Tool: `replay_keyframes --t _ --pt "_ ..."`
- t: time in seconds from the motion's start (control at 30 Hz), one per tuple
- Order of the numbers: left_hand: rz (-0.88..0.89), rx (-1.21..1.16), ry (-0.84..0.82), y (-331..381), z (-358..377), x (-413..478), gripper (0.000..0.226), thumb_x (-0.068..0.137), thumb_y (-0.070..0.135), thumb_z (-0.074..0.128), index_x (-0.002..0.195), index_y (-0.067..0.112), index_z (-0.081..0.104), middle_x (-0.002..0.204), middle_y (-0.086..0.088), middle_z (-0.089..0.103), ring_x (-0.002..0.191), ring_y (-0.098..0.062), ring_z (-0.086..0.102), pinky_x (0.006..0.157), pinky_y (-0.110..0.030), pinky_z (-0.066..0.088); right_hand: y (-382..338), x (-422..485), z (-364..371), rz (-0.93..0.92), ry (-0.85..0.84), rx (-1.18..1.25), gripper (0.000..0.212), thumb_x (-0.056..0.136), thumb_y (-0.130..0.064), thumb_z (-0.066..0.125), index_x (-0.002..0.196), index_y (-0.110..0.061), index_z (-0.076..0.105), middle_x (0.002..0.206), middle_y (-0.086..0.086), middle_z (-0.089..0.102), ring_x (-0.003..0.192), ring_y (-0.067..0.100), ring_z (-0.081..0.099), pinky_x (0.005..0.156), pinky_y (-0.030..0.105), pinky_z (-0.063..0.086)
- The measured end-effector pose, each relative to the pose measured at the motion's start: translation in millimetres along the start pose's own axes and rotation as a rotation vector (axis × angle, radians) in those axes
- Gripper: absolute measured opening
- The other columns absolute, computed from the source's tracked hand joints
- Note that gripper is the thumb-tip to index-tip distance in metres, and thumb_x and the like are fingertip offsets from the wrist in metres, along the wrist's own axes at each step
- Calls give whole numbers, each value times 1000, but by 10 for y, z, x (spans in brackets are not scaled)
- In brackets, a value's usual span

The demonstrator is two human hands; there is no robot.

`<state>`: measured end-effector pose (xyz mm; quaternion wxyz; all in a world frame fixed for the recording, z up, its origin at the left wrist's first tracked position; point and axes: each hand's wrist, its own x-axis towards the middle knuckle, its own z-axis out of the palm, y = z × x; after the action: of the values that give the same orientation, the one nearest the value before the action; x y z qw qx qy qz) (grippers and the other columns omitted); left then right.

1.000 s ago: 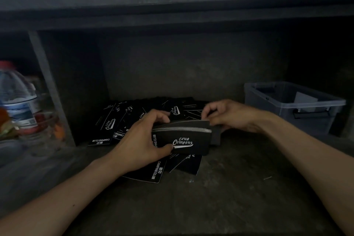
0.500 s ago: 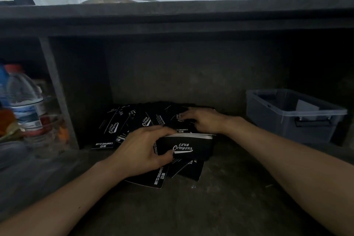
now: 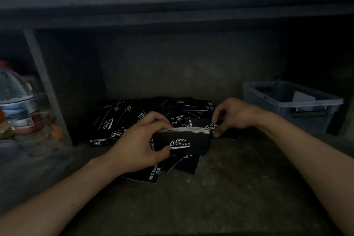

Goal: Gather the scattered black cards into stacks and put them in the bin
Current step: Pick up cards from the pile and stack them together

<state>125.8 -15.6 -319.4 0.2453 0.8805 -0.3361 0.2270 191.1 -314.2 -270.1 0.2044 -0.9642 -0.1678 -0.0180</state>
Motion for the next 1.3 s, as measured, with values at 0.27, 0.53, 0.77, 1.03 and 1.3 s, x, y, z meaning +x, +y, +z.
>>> replay_keyframes --t 0.27,0.53,0.77,1.03,1.3 --pt "-40 -80 -21 33 6 6 59 74 40 73 129 40 50 118 24 58 107 1 62 93 -27 54 -189 -150 -121 -191 -399 578 19 85 -16 71 103 -21 73 111 5 73 102 15 68 84 25 55" --pt "-37 -15 -40 7 17 2 32 79 41 68 110 37 59 96 21 69 87 0 67 76 -34 57 -158 300 336 -155 68 -123 55 99 -6 45 151 -17 31 158 6 27 144 17 27 112 15 17" --pt "-28 4 -31 -22 30 7 32 78 45 67 107 36 60 96 22 67 87 1 66 76 -32 57 -105 229 186 -73 78 -305 37 84 -47 69 115 -27 65 99 -8 63 93 12 60 76 24 45" --pt "-15 0 -23 8 21 3 26 78 41 69 101 36 60 91 20 63 84 -2 65 74 -34 55 -130 27 126 -70 126 -304 37 77 -47 75 108 -27 68 108 -6 67 99 15 61 84 28 49" --pt "5 -15 -20 26 14 2 32 78 40 69 106 24 65 109 17 56 98 -7 64 85 -37 55 -38 -115 -270 148 304 -225 30 76 -40 75 103 -29 71 109 -2 68 97 15 61 81 21 45"
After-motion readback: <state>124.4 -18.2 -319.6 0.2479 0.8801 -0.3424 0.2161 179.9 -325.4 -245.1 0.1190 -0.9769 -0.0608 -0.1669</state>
